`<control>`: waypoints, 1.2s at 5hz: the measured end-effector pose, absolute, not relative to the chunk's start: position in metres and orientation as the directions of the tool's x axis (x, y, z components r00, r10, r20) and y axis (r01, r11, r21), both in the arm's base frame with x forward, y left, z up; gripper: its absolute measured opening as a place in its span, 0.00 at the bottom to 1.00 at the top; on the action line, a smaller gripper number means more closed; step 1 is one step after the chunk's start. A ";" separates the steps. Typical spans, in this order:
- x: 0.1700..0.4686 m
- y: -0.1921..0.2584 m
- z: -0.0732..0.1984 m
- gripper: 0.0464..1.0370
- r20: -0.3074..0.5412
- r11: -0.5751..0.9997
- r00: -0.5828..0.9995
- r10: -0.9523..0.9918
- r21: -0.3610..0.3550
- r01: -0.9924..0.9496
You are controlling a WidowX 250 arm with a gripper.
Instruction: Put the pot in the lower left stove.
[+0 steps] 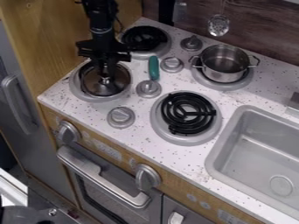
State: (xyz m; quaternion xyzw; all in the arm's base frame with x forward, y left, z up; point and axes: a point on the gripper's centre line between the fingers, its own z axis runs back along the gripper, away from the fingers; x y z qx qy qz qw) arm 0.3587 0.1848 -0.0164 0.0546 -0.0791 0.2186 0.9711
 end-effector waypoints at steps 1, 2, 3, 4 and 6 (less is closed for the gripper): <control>0.362 0.188 -0.014 0.24 0.192 0.900 0.892 0.410 0.071 -0.429; 0.374 0.185 -0.006 0.53 0.219 0.905 0.891 0.398 0.065 -0.420; 0.389 0.171 0.003 0.83 0.235 0.927 0.911 0.340 0.077 -0.366; 0.413 0.123 0.012 0.96 0.232 0.973 0.951 0.204 0.056 -0.223; 0.414 0.042 0.024 0.96 0.186 0.995 0.979 0.082 0.034 -0.090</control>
